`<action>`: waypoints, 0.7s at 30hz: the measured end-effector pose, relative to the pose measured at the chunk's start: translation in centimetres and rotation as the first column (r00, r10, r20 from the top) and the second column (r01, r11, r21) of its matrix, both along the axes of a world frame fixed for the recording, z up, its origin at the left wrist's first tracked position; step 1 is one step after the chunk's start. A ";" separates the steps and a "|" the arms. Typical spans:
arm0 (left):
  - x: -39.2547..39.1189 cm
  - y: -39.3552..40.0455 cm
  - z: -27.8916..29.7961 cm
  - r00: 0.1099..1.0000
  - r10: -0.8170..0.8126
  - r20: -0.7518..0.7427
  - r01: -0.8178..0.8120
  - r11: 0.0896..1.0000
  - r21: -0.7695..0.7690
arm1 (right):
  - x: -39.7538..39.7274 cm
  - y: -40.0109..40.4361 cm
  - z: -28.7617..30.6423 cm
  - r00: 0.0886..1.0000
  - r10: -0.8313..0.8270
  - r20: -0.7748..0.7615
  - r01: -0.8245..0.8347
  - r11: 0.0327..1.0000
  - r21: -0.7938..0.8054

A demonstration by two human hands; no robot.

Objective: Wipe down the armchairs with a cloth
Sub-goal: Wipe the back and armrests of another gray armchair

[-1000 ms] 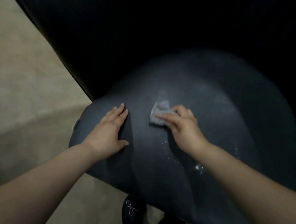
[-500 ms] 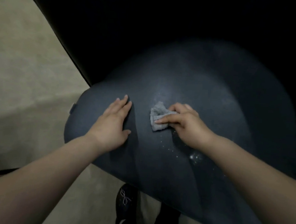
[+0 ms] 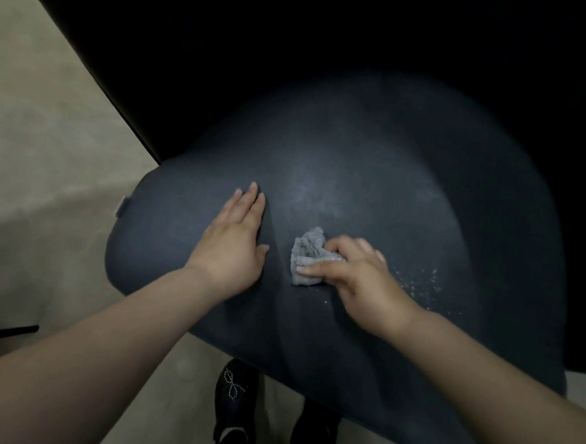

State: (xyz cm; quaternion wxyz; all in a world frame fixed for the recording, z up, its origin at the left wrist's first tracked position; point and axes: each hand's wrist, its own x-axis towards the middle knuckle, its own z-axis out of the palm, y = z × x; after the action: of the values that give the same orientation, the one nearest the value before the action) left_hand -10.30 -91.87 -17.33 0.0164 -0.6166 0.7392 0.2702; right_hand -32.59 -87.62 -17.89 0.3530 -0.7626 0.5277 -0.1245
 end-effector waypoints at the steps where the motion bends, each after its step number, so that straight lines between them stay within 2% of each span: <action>1: -0.2 0.0 0.1 1.000 0.008 -0.003 -0.008 1.000 0.014 | 0.3 -0.7 -0.1 0.999 -0.049 0.016 0.049 0.999 -0.004; 4: -0.3 -0.1 0.1 0.999 0.031 -0.012 -0.031 0.999 0.031 | 2.5 -3.9 -0.2 0.987 -0.161 0.007 0.161 0.984 -0.074; 6: -0.2 -0.1 0.1 1.000 0.023 -0.011 -0.023 0.999 0.024 | 3.8 -4.6 -0.6 0.997 -0.056 -0.058 0.049 0.992 -0.115; 9: 0.0 -0.1 0.1 1.000 -0.006 0.002 0.006 1.000 0.011 | 2.1 -3.0 -0.8 0.991 0.091 -0.101 -0.099 0.992 -0.080; 12: -0.5 0.2 0.3 1.000 -0.021 0.008 0.021 1.000 0.016 | -1.5 -1.1 -0.3 0.989 0.127 -0.078 -0.133 0.988 -0.081; 14: -1.2 0.4 0.4 1.000 -0.020 0.001 0.020 1.000 0.020 | -3.2 -1.3 -0.1 0.998 0.001 -0.064 -0.008 0.994 -0.107; 17: -2.6 0.3 0.4 0.999 -0.050 -0.020 0.050 0.998 0.032 | -4.4 -4.1 -0.5 0.928 -0.371 -0.032 0.362 0.919 -0.157; 19: -3.5 0.1 0.3 0.998 -0.060 -0.035 0.060 0.998 0.025 | -4.2 -4.9 -0.8 0.895 -0.442 -0.061 0.428 0.890 -0.158; 21: -4.1 -0.1 0.1 0.998 -0.058 -0.038 0.059 0.998 0.020 | -3.3 -3.2 -1.0 0.914 -0.399 -0.076 0.382 0.907 -0.176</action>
State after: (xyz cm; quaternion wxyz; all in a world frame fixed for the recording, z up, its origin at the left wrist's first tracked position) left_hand -14.39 -91.94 -17.19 0.0169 -0.5893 0.7544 0.2889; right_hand -35.90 -90.86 -18.92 0.2298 -0.6726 0.6768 -0.1915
